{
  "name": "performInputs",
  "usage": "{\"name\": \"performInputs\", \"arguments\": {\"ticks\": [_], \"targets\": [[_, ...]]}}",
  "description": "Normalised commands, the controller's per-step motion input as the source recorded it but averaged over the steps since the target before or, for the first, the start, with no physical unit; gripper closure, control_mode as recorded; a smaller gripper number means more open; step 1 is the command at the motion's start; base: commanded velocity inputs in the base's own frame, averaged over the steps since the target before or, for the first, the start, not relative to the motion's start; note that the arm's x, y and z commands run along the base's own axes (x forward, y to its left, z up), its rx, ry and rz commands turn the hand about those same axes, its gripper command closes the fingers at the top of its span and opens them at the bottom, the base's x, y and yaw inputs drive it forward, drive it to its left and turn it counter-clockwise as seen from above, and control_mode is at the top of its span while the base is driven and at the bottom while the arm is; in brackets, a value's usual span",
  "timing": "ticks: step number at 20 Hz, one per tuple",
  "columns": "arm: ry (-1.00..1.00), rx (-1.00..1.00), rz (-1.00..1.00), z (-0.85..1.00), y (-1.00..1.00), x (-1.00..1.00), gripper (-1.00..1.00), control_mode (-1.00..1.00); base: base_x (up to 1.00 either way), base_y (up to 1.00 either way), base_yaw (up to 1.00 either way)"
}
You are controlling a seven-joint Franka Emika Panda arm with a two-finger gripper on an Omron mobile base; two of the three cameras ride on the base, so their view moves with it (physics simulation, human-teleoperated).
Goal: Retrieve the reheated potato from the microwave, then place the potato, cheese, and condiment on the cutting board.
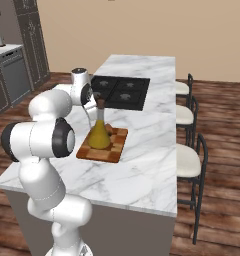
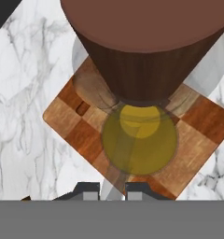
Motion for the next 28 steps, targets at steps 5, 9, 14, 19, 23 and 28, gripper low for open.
{"name": "performInputs", "arguments": {"ticks": [5,9,14,19,23,28], "targets": [[0.0,0.0,0.04,-0.01,0.0,0.0,1.0,-1.0,0.0,0.0,0.0],[0.0,0.0,0.05,-0.06,0.0,0.0,1.0,-1.0,0.0,0.0,0.0],[0.0,0.0,0.04,-0.09,0.0,0.02,1.0,-1.0,0.0,0.0,0.0],[0.0,-0.01,0.03,-0.14,0.01,0.09,1.0,-1.0,0.0,0.0,0.0],[0.0,-0.02,0.02,-0.14,0.01,0.03,1.0,-1.0,0.0,0.0,0.0],[0.01,-0.06,0.02,-0.21,0.01,-0.07,-1.0,-1.0,0.0,0.0,0.0]]}}
